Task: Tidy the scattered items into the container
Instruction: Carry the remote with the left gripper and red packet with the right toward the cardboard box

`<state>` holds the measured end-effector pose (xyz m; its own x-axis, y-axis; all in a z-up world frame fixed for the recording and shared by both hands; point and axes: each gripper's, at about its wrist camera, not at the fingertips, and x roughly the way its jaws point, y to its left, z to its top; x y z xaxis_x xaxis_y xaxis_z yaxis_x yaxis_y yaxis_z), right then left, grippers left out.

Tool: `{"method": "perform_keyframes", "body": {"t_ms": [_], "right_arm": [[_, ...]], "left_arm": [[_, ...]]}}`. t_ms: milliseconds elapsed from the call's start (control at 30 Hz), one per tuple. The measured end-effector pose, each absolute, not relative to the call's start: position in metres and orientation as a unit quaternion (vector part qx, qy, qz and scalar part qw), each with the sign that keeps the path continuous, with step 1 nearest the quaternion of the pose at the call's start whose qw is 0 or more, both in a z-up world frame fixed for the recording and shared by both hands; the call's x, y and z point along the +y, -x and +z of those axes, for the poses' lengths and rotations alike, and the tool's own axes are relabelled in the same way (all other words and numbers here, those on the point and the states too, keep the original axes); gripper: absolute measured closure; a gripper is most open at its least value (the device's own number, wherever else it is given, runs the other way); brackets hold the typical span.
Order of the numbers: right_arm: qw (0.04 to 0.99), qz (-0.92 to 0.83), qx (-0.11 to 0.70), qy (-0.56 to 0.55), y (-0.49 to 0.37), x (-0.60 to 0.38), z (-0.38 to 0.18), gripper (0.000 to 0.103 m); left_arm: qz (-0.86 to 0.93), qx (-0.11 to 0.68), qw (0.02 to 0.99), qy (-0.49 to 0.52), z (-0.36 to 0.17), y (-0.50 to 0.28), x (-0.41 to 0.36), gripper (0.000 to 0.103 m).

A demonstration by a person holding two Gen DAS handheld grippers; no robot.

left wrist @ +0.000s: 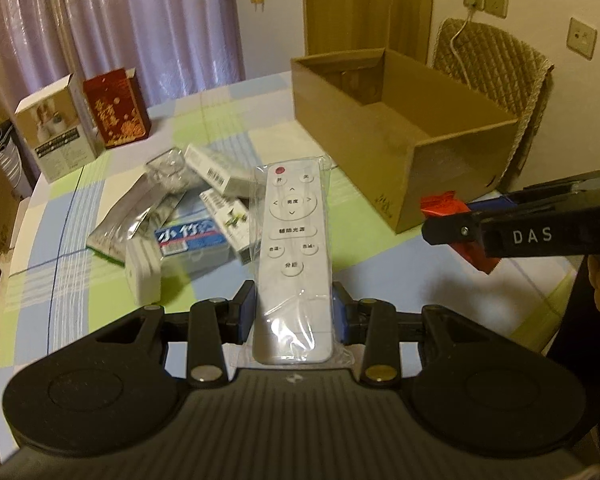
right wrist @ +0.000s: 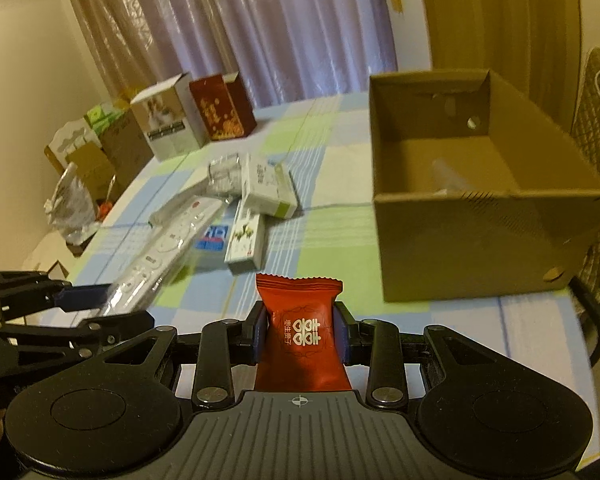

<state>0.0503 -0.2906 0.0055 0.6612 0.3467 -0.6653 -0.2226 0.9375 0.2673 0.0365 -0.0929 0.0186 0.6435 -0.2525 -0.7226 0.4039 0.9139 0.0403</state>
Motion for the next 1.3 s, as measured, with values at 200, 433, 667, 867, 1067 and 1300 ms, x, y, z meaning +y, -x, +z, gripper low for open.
{"method": "perform_keyframes", "body": {"t_ms": [200, 433, 667, 867, 1067, 1300], "right_arm": [[0.919, 0.146, 0.358, -0.083, -0.048, -0.305, 0.032, 0.067], [0.938, 0.126, 0.315, -0.067, -0.054, -0.331, 0.069, 0.067], [0.95, 0.087, 0.298, -0.045, -0.09, -0.373, 0.081, 0.067], [0.95, 0.068, 0.302, -0.045, -0.123, -0.409, 0.073, 0.067], [0.947, 0.056, 0.311, -0.052, -0.153, -0.434, 0.058, 0.067], [0.943, 0.052, 0.322, -0.062, -0.172, -0.448, 0.04, 0.067]], "left_arm": [[-0.195, 0.357, 0.908, -0.102, 0.031, -0.032, -0.11, 0.07], [-0.211, 0.323, 0.917, -0.098, 0.055, -0.041, -0.132, 0.07], [-0.238, 0.306, 0.916, -0.104, 0.066, -0.074, -0.176, 0.07], [-0.26, 0.305, 0.909, -0.116, 0.062, -0.107, -0.22, 0.07], [-0.274, 0.313, 0.9, -0.131, 0.047, -0.142, -0.254, 0.07], [-0.281, 0.325, 0.891, -0.145, 0.029, -0.171, -0.276, 0.07]]}}
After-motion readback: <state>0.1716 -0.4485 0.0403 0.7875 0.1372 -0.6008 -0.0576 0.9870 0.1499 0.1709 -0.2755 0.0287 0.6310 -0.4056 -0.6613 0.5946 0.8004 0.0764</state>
